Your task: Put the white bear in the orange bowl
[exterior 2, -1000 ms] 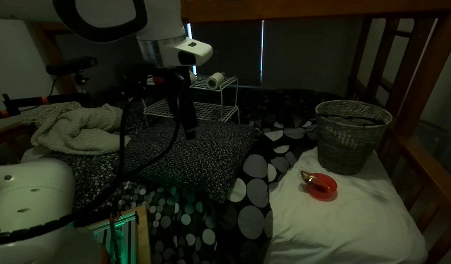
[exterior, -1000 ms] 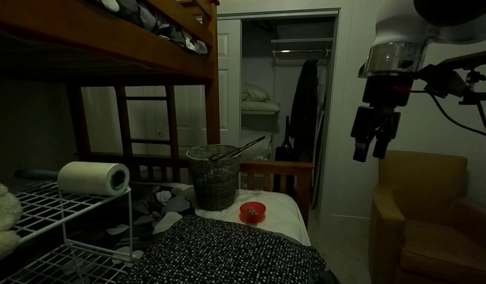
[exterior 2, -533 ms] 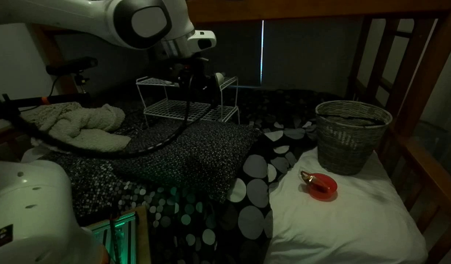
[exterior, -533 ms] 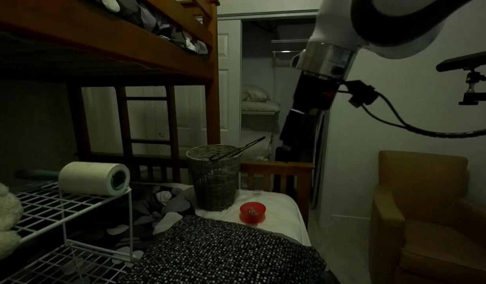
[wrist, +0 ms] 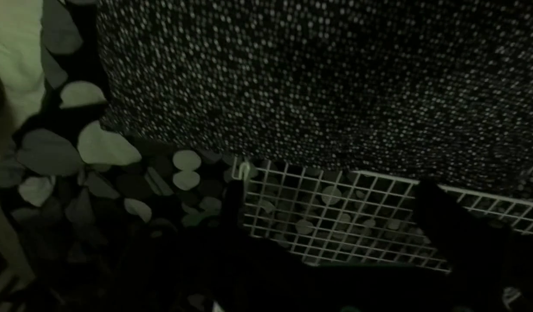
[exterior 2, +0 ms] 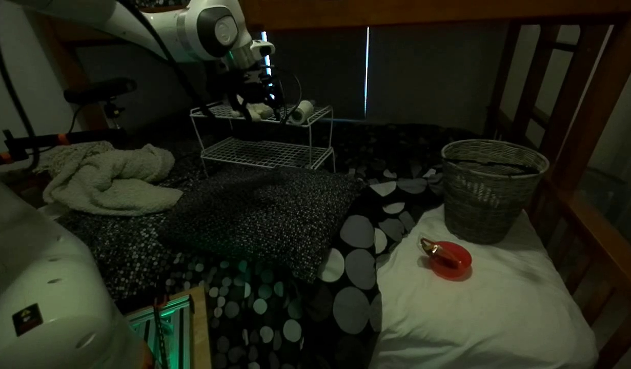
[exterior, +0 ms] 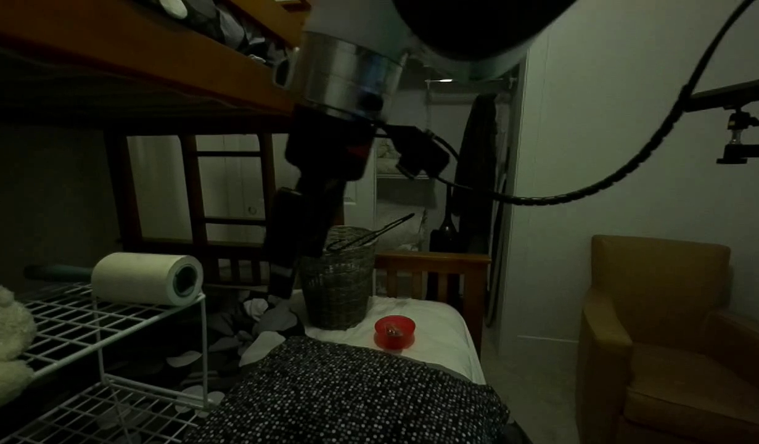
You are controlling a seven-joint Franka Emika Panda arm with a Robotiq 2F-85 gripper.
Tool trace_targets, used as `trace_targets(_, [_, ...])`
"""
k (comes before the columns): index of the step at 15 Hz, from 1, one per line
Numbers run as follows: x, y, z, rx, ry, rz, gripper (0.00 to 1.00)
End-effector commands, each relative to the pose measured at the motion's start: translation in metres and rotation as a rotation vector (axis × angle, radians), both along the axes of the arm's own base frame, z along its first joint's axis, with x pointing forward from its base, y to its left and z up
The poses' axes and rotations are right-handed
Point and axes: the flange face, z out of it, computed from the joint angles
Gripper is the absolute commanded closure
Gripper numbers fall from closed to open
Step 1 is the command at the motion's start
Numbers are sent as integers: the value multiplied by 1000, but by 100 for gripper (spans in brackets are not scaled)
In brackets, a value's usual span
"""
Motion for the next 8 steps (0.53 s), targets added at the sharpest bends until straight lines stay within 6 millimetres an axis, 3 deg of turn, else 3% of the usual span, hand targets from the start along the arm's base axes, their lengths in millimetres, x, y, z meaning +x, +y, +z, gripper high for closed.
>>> trace_targets(1, [1,12,3,7,4,14,0])
trace_targets(6, [8,6,3,9,6,-2,0])
trace_targets(8, [19,30,8,65,-74,107,0])
